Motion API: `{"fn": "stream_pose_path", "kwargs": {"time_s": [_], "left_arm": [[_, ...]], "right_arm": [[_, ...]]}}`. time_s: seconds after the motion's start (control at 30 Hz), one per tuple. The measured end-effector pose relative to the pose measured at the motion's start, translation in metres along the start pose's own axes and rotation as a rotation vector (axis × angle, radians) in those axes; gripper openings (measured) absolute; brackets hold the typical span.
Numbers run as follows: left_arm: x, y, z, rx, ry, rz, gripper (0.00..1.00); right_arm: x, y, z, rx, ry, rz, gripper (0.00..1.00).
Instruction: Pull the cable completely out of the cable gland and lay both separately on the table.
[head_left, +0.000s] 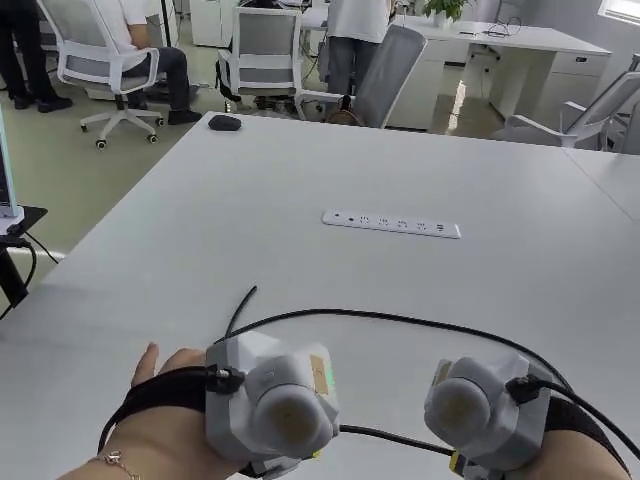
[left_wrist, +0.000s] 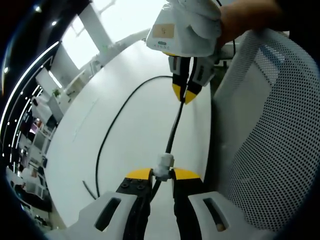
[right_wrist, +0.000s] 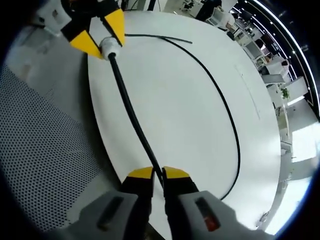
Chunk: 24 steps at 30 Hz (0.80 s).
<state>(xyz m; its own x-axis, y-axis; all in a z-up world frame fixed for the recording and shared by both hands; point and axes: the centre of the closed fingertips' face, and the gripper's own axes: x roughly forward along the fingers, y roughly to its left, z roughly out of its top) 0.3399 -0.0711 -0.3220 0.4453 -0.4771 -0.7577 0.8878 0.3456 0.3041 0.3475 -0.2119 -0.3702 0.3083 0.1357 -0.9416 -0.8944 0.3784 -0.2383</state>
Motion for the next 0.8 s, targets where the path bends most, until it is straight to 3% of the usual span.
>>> {"fn": "stream_pose_path", "kwargs": {"time_s": [0.1,0.17,0.23,0.33,0.47,0.73,0.8], "left_arm": [[0.000,0.000,0.001,0.003,-0.001,0.001,0.16],[0.000,0.000,0.000,0.003,-0.002,0.000,0.16],[0.001,0.000,0.001,0.004,-0.005,0.000,0.16],[0.001,0.000,0.001,0.006,-0.003,0.000,0.16],[0.001,-0.001,0.001,0.011,-0.006,0.000,0.16],[0.001,-0.006,0.004,0.038,-0.020,-0.018,0.16],[0.002,-0.007,0.006,0.044,-0.026,-0.021,0.16]], "right_arm": [[0.001,0.005,-0.001,-0.014,0.009,0.013,0.07],[0.000,0.009,0.007,-0.054,-0.021,0.018,0.14],[-0.002,0.018,0.022,-0.063,-0.083,0.051,0.16],[-0.006,0.031,0.044,-0.140,-0.179,0.086,0.23],[-0.017,0.046,0.073,-0.218,-0.309,0.111,0.22],[-0.027,0.045,0.089,-0.236,-0.389,0.081,0.19],[-0.025,0.042,0.086,-0.303,-0.358,0.047,0.17]]}}
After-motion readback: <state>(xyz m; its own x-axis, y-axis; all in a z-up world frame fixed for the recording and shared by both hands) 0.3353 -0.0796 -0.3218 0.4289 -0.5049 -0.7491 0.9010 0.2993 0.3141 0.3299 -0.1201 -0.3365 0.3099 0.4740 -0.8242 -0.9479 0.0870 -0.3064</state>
